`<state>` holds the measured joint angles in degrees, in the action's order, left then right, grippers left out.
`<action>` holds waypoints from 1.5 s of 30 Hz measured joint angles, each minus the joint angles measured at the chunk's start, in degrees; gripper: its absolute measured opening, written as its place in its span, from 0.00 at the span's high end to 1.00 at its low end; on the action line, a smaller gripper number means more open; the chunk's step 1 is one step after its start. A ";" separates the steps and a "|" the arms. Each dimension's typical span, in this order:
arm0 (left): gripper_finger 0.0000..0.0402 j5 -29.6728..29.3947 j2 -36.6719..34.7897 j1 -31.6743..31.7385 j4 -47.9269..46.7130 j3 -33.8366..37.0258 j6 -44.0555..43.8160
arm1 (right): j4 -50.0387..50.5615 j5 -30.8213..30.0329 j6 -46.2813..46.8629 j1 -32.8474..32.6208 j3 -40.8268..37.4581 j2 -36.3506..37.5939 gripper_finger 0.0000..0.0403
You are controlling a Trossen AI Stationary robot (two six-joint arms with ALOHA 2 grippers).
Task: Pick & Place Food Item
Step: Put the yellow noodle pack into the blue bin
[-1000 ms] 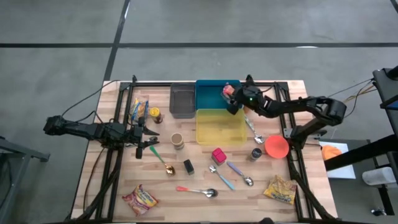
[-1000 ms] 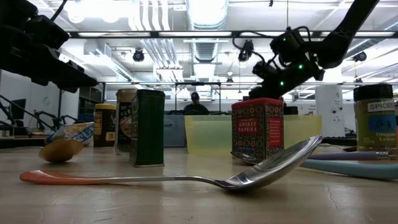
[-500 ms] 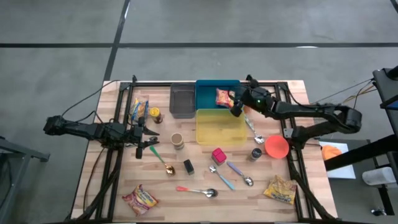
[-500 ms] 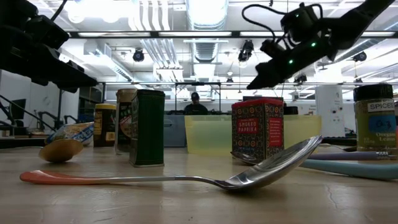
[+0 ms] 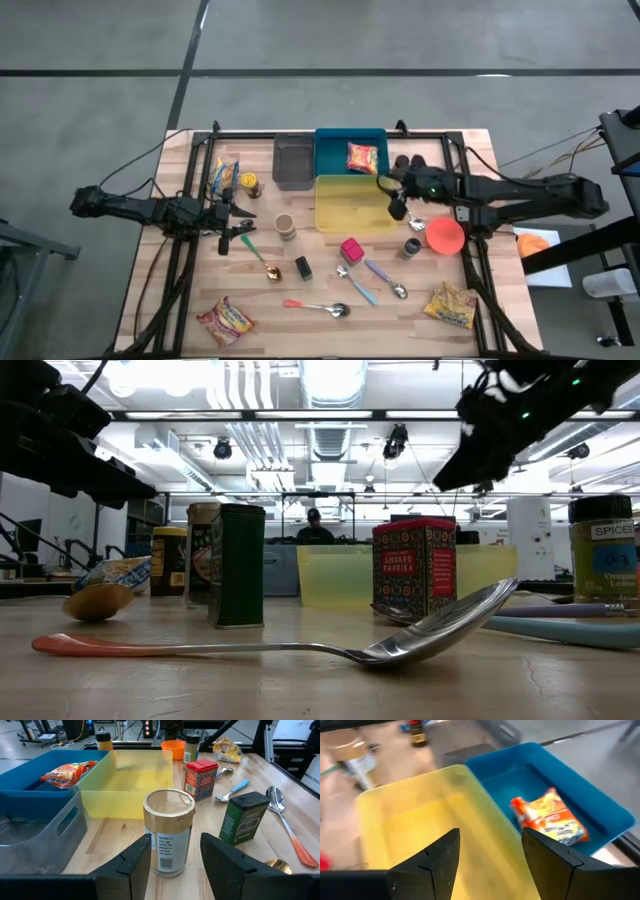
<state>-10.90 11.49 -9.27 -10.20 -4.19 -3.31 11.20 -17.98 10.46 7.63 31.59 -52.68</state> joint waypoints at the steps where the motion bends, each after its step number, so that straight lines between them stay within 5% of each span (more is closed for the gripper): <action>1: 0.57 0.00 0.00 0.01 0.00 0.00 0.00 | 0.64 0.00 0.08 -1.37 0.00 0.76 0.47; 9: 0.57 0.00 0.00 0.02 0.00 0.00 0.00 | 2.09 -0.07 0.94 -11.74 0.00 4.76 0.47; 16: 0.57 0.00 0.00 0.02 0.00 0.00 0.00 | 7.64 -0.15 12.68 -17.77 1.44 4.64 0.47; 29: 0.57 0.00 0.00 0.02 0.00 0.01 0.00 | 39.72 0.21 43.19 -33.60 19.20 -7.48 0.47; 34: 0.57 0.00 0.00 0.02 0.00 0.00 0.00 | 55.04 5.03 53.86 -39.12 25.71 -13.13 0.47; 45: 0.57 0.01 0.00 0.01 0.00 0.00 0.00 | 61.09 6.27 77.04 -50.82 29.37 -23.94 0.47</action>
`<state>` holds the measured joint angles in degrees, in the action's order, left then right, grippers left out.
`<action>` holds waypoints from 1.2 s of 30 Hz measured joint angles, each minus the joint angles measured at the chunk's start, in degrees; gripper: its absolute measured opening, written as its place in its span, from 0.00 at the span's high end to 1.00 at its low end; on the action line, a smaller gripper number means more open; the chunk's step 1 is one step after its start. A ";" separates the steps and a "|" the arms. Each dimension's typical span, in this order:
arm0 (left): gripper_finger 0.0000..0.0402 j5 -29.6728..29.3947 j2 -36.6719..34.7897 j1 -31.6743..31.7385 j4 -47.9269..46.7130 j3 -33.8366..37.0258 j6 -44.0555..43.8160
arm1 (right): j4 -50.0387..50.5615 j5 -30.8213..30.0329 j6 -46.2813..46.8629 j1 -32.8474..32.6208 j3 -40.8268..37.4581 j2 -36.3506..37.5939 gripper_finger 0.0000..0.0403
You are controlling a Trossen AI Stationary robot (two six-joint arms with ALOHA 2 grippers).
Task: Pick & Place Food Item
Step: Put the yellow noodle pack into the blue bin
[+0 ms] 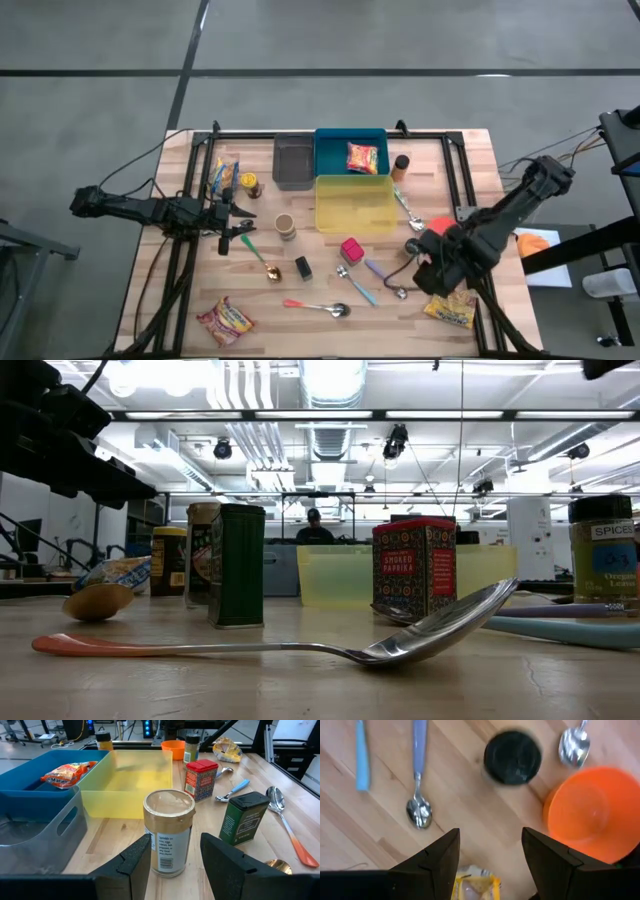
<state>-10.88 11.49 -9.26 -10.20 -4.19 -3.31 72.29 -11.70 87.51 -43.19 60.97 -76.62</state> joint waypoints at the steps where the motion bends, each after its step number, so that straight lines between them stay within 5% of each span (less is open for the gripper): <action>1: 0.57 -0.01 0.00 -0.01 0.00 0.01 0.00 | 0.00 0.28 1.90 -1.16 0.03 -0.93 0.47; 18: 0.57 -0.01 0.00 0.00 0.01 0.00 0.00 | 1.86 7.94 23.04 -12.40 -2.71 -10.63 0.47; 36: 0.57 -0.01 0.00 0.01 0.00 0.00 0.00 | -3.91 9.42 25.52 -12.47 -3.65 -10.56 0.47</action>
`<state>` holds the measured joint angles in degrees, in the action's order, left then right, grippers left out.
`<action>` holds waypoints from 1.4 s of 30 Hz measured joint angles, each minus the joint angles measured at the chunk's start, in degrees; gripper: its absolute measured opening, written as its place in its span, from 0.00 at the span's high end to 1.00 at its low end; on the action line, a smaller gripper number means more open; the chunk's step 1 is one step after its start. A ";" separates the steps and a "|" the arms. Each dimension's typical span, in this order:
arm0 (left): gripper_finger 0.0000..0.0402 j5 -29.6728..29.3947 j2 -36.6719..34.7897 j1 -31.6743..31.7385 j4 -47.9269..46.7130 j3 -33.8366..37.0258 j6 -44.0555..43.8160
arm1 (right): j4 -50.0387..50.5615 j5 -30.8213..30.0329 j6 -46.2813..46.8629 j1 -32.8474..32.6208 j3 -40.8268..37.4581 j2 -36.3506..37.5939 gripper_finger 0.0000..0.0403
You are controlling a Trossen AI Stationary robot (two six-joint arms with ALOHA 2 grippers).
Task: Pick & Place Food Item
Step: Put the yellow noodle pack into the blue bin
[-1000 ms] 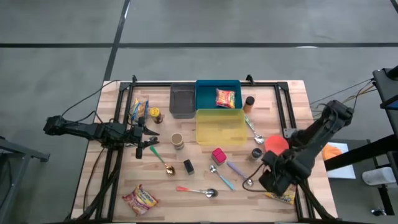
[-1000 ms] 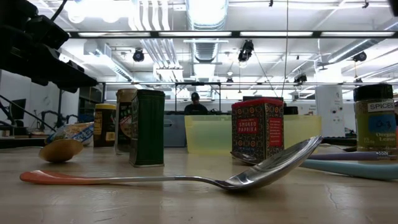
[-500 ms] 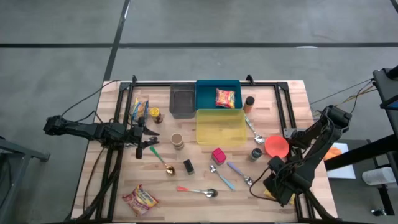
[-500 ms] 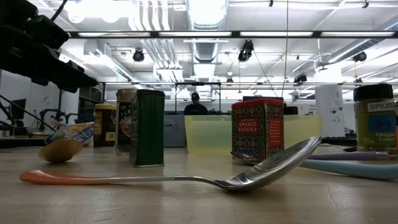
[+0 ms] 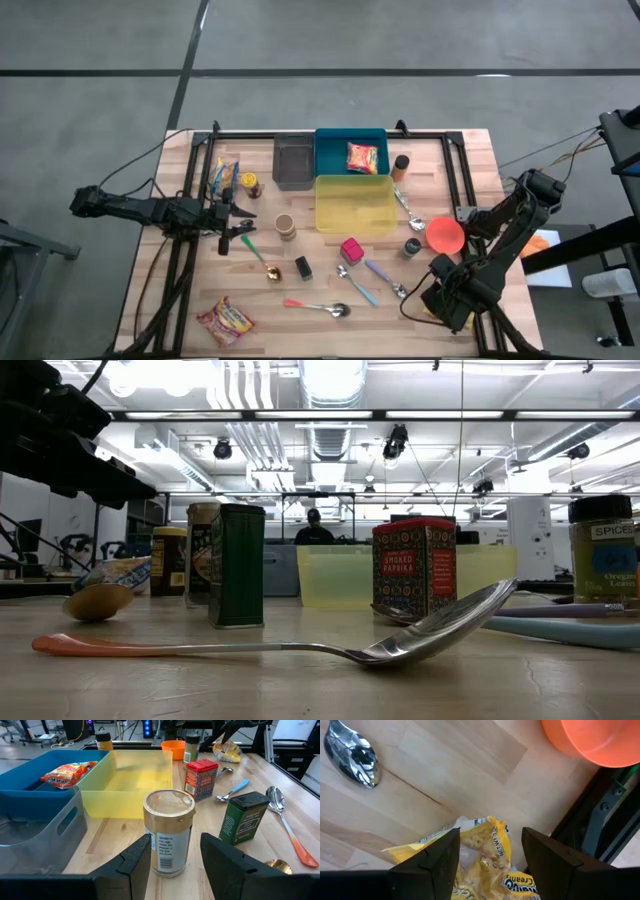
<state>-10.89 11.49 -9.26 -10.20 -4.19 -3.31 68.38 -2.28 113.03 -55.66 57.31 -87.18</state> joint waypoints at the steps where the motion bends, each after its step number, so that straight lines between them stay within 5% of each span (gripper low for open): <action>1: 0.57 -0.01 0.00 -0.01 0.00 0.00 0.00 | -0.21 0.46 -0.02 0.00 -0.03 0.00 0.47; 9: 0.57 -0.01 0.00 0.00 0.00 0.01 0.00 | -3.35 4.81 -0.68 -0.24 -2.35 -1.11 0.47; 34: 0.57 -0.01 0.02 0.00 0.00 0.00 0.00 | -7.60 5.40 -4.60 -0.22 -4.44 -2.56 0.48; 42: 0.57 -0.01 0.02 -0.02 0.00 0.01 0.00 | -8.24 5.41 -6.77 -0.22 -5.70 -2.54 0.66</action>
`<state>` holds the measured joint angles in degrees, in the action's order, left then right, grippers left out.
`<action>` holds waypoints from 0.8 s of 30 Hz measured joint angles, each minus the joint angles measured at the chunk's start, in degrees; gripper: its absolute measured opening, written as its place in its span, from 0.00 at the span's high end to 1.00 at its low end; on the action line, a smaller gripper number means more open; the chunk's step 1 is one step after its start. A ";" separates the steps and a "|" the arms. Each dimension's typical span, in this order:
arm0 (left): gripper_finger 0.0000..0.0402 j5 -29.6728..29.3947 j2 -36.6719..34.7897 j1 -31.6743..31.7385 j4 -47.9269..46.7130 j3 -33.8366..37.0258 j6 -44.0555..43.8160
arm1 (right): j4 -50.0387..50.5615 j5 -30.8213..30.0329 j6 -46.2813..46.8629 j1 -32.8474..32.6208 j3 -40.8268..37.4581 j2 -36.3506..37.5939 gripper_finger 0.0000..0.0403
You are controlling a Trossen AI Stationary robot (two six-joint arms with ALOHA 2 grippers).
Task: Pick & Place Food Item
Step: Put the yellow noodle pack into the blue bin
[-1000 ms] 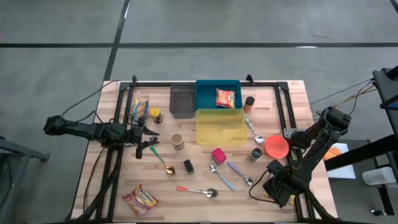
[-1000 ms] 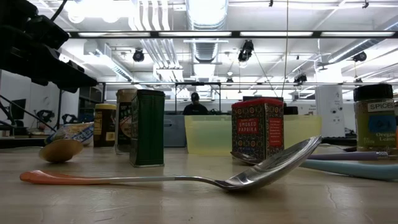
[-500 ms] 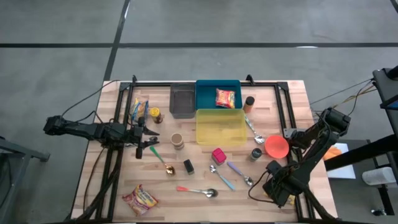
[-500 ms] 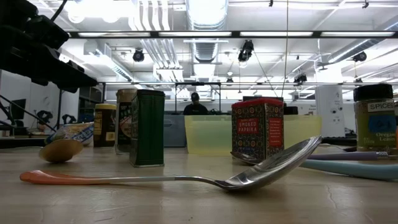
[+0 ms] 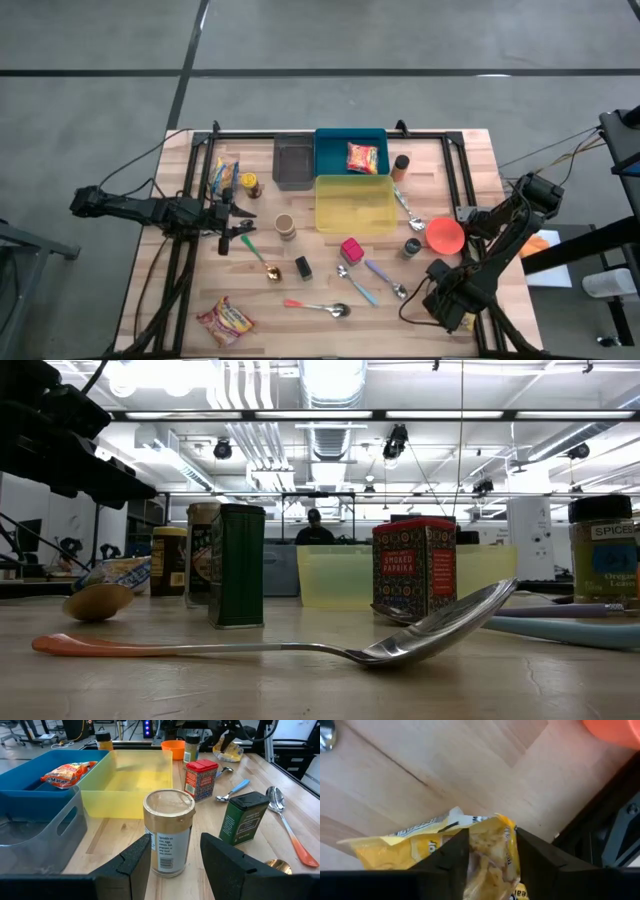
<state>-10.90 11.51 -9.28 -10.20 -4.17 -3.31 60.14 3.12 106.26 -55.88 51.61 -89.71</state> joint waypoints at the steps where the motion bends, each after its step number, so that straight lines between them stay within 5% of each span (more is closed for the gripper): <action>1: 0.57 0.00 0.00 0.02 0.00 0.01 0.00 | -0.31 -0.01 -1.23 0.00 -0.14 0.00 0.69; 10: 0.57 0.00 0.00 0.01 0.00 0.00 0.00 | -1.09 0.01 -3.43 0.00 -0.41 0.02 0.96; 24: 0.57 0.01 0.00 0.02 0.00 -0.01 0.00 | -0.38 0.01 -4.71 0.07 0.86 0.44 0.97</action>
<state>-10.89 11.51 -9.26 -10.20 -4.19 -3.31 59.76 3.14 101.54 -55.81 52.47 -89.27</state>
